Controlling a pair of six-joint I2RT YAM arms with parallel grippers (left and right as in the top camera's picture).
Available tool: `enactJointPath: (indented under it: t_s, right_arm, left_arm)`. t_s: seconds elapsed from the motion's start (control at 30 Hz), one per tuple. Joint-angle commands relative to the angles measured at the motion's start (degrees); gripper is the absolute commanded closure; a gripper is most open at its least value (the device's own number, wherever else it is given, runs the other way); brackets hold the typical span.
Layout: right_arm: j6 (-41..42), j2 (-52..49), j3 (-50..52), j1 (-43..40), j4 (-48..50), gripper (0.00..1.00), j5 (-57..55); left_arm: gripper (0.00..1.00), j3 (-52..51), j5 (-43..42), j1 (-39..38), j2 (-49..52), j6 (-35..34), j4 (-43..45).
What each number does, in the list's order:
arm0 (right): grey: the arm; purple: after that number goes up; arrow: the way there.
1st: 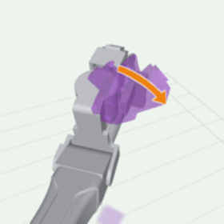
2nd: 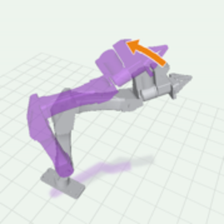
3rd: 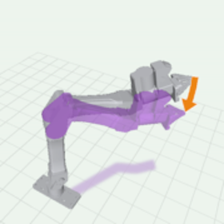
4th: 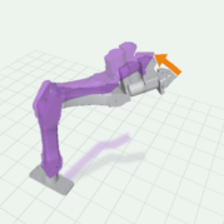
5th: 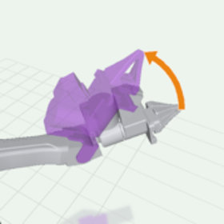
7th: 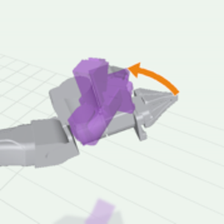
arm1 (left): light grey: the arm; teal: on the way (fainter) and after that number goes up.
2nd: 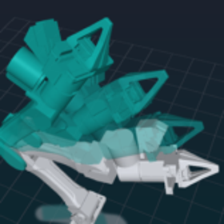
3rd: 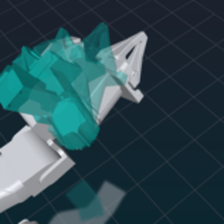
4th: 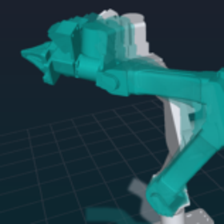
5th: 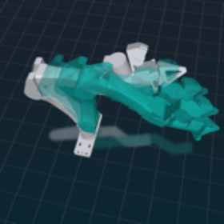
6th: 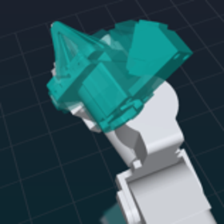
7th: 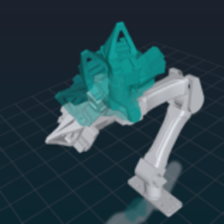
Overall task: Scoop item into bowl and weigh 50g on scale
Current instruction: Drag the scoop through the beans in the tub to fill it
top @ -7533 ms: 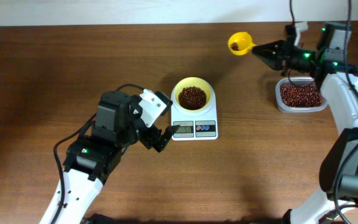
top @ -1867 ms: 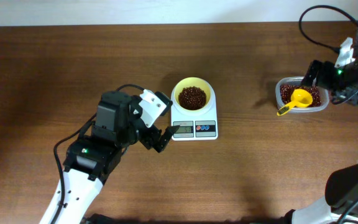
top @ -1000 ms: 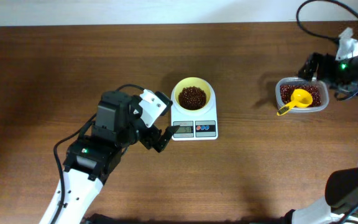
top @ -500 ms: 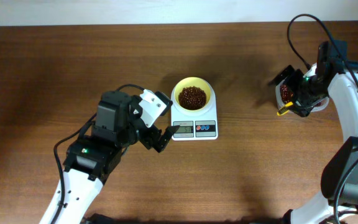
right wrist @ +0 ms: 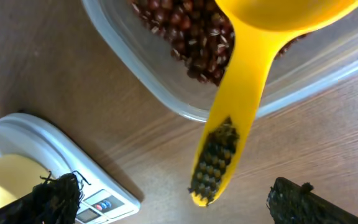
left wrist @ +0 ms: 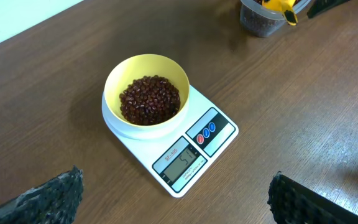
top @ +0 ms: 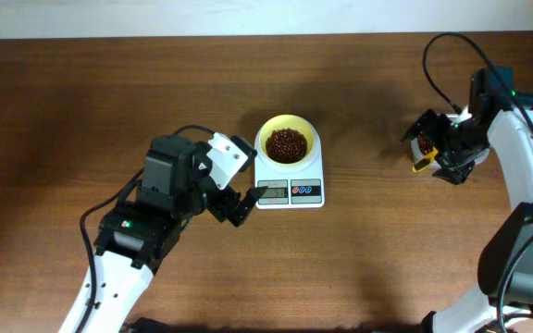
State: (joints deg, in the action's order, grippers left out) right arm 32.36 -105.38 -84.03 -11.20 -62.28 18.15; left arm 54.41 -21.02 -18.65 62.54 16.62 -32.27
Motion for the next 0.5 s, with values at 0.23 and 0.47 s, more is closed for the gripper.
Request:
enactJointPath:
  t_s: [0.23, 0.47]
  right_arm:
    - [-1.95, 0.24, 5.4, 0.31, 6.58, 0.12, -0.87]
    - [-1.88, 0.22, 9.09, 0.33, 11.91, 0.43, 1.68]
  left_arm:
    - [0.01, -0.28, -0.22, 0.31, 0.13, -0.74, 0.11]
    - [0.01, -0.28, -0.22, 0.28, 0.13, -0.74, 0.11]
